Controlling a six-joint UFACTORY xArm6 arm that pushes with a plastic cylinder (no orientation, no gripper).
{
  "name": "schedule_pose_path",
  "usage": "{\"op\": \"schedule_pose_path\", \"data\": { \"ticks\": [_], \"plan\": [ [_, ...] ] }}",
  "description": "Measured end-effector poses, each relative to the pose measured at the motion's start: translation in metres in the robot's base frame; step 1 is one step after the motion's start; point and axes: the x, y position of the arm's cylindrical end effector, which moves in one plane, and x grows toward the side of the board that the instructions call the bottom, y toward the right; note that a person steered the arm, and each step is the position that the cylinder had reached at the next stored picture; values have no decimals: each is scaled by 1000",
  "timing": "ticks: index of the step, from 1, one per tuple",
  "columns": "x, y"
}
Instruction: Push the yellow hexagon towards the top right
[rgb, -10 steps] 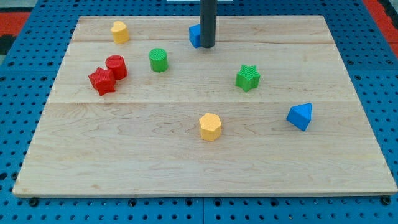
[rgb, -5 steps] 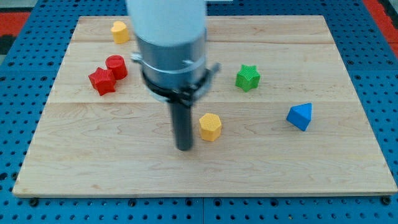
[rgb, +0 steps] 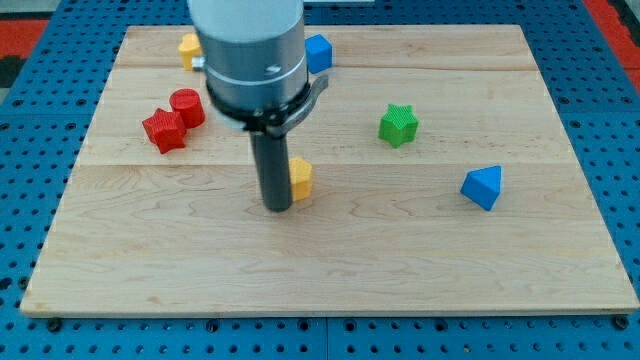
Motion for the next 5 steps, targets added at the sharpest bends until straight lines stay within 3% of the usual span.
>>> {"op": "schedule_pose_path", "data": {
  "ticks": [2, 3, 5],
  "plan": [
    [-89, 34],
    [-94, 33],
    [-171, 58]
  ]
}}
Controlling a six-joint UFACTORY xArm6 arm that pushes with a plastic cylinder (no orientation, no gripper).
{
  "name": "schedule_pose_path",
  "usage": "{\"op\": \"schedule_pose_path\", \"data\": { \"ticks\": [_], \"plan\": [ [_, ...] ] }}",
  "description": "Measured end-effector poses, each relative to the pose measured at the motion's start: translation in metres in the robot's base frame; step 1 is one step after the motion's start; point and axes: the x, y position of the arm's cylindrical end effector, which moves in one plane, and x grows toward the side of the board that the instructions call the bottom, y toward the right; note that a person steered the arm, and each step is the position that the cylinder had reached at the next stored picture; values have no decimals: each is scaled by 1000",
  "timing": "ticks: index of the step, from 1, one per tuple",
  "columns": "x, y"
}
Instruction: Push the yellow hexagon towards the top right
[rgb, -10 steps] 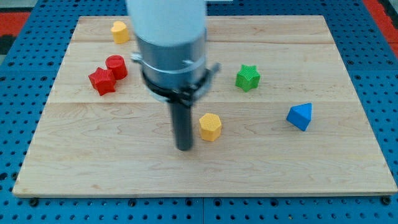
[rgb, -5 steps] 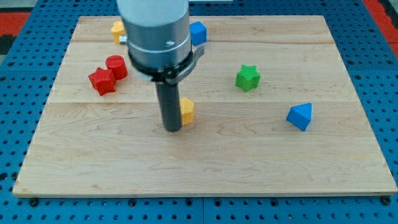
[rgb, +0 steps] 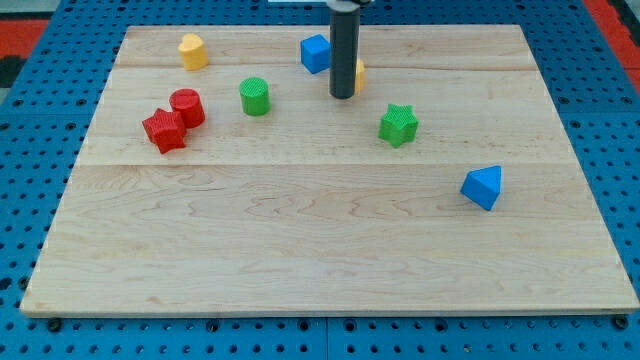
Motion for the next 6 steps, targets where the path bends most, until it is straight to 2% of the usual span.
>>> {"op": "schedule_pose_path", "data": {
  "ticks": [2, 3, 4, 5, 6],
  "plan": [
    [1, -15],
    [-20, 11],
    [-38, 90],
    [-18, 106],
    [18, 59]
  ]
}}
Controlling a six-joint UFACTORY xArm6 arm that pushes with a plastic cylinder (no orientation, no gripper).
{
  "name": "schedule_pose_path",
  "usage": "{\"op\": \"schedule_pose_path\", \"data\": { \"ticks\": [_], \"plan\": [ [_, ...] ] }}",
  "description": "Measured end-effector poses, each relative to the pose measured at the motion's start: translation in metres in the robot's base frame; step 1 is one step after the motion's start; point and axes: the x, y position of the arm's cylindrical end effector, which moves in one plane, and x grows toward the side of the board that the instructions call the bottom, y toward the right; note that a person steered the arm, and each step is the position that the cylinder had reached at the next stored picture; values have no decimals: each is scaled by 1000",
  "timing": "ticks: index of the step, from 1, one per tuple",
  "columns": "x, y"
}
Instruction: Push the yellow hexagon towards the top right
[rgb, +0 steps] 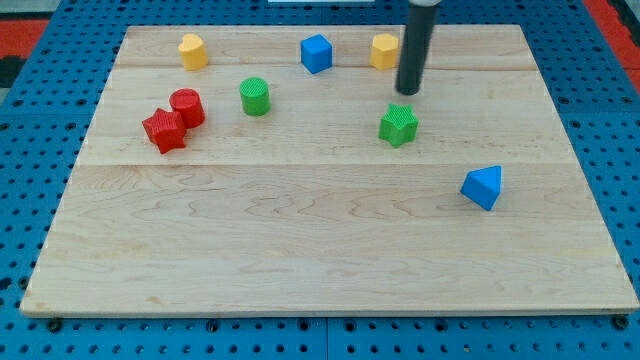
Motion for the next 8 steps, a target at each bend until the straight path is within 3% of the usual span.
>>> {"op": "schedule_pose_path", "data": {
  "ticks": [2, 5, 7, 8],
  "plan": [
    [-62, -53],
    [-96, -12],
    [-82, 10],
    [-82, -25]
  ]
}}
